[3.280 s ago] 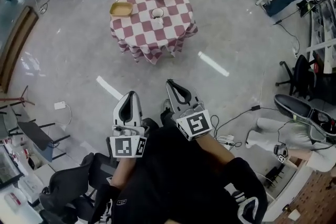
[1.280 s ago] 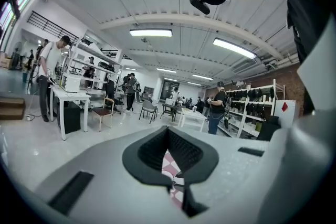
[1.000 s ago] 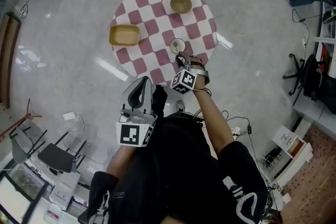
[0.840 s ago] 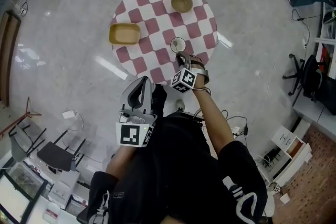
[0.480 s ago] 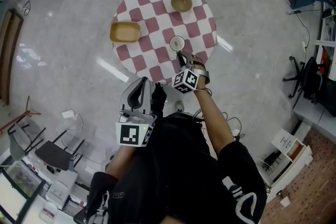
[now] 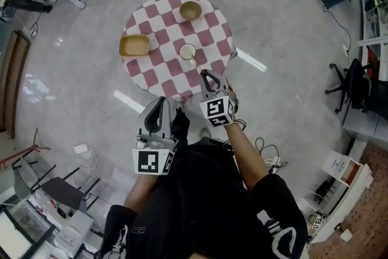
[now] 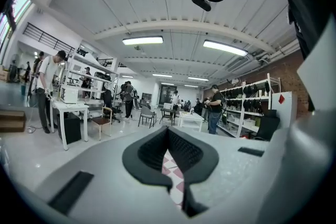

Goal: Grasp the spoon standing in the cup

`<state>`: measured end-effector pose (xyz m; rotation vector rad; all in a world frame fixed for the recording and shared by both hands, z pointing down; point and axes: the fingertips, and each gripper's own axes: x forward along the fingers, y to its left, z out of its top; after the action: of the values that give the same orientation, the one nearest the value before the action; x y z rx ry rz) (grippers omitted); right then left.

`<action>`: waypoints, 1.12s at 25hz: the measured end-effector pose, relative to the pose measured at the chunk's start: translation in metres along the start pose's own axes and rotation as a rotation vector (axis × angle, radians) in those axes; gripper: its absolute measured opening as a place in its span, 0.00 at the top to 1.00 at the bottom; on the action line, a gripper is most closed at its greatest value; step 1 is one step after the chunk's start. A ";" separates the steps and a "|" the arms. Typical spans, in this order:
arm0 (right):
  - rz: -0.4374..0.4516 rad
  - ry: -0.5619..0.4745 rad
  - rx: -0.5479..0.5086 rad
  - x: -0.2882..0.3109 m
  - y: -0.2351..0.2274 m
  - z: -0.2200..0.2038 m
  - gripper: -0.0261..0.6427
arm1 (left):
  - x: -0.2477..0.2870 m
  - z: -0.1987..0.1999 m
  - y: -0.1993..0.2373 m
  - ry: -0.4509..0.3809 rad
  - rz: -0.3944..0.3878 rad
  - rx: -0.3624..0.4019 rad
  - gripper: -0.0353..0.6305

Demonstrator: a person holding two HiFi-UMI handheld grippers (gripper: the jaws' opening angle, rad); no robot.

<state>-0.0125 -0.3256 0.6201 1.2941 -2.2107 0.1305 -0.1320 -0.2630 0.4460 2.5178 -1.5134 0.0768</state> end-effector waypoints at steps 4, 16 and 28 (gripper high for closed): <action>0.001 -0.137 0.214 -0.074 -0.006 0.014 0.86 | -0.026 0.008 -0.042 -0.039 -0.001 0.022 0.94; 0.038 -0.350 0.368 -0.264 0.001 0.017 0.86 | -0.119 -0.003 -0.158 -0.104 0.059 0.006 0.94; -0.006 -0.380 0.424 -0.312 0.028 0.029 0.86 | -0.142 -0.004 -0.153 -0.086 0.010 0.010 0.94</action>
<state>0.0677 -0.0803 0.4402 1.6641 -2.5942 0.3976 -0.0647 -0.0699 0.4067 2.5523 -1.5615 -0.0231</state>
